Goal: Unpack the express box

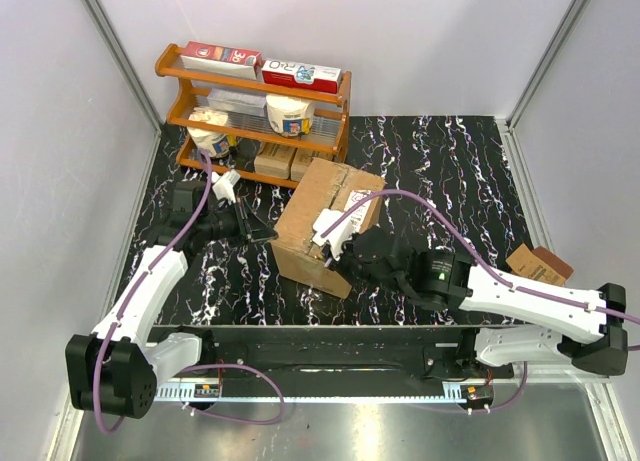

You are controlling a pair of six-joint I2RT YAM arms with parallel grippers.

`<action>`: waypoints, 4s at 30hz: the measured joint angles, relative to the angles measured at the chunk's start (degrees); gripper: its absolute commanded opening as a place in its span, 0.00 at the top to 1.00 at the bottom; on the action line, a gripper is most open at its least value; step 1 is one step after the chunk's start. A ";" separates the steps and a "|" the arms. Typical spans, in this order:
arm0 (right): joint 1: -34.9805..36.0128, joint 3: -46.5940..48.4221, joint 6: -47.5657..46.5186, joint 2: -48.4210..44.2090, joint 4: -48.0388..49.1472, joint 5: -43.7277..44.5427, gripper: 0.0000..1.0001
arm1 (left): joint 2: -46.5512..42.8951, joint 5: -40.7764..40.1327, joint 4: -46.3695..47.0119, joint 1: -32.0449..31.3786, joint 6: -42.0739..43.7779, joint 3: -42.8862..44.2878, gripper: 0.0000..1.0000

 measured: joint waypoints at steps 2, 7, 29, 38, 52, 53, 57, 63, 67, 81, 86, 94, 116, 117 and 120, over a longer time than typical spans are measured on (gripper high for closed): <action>0.00 0.00 0.02 -0.48 -0.61 0.11 1.00 | 0.00 0.02 -0.04 0.00 0.00 0.00 1.00; 0.00 1.44 0.00 -0.90 -3.10 0.28 1.00 | 0.02 -0.04 -0.09 0.00 0.02 0.07 1.00; 0.00 6.67 -5.42 11.19 8.26 -1.97 1.00 | 0.04 -0.26 -0.70 0.24 1.07 0.39 1.00; 0.00 4.74 -6.86 11.21 10.43 -1.64 1.00 | 0.04 -0.26 -0.70 0.24 1.09 0.39 1.00; 0.00 0.66 -6.58 5.95 8.85 -1.36 1.00 | 0.02 0.02 -0.70 0.02 1.09 0.39 1.00; 0.00 0.52 -6.47 5.31 7.56 -1.33 1.00 | 0.02 -0.17 -0.70 0.11 1.14 0.39 1.00; 0.00 -0.07 -5.92 4.00 5.92 -1.38 1.00 | 0.02 -0.11 -0.87 -0.07 1.27 0.57 1.00; 0.00 -0.07 -4.92 3.15 4.79 -1.40 1.00 | 0.02 0.24 -1.25 -0.13 1.27 0.61 1.00; 0.00 0.63 -4.44 1.62 1.62 -1.46 1.00 | 0.07 0.44 -2.10 -0.20 1.31 0.90 1.00; -0.09 5.73 -4.37 -2.47 -7.32 4.02 1.00 | 0.83 -0.28 -4.20 0.20 2.91 4.15 0.29; -3.87 7.34 -4.92 -2.73 -1.57 10.27 1.00 | -0.48 -0.55 -4.11 0.35 2.78 7.85 0.11; -22.67 7.96 -1.25 5.70 6.01 11.85 1.00 | -7.50 -8.35 -6.23 0.35 2.34 9.97 0.57; -41.05 15.61 6.03 22.38 1.97 -11.54 1.00 | -10.82 -12.57 -4.50 -5.35 -3.78 -9.73 0.81; -41.07 15.58 6.19 22.34 1.33 -11.82 1.00 | -9.64 -12.37 -4.13 -5.55 -3.98 -9.70 0.80; -41.40 14.73 7.34 20.74 -1.11 -12.17 1.00 | -6.47 -11.98 -3.30 -6.01 -4.20 -9.38 0.79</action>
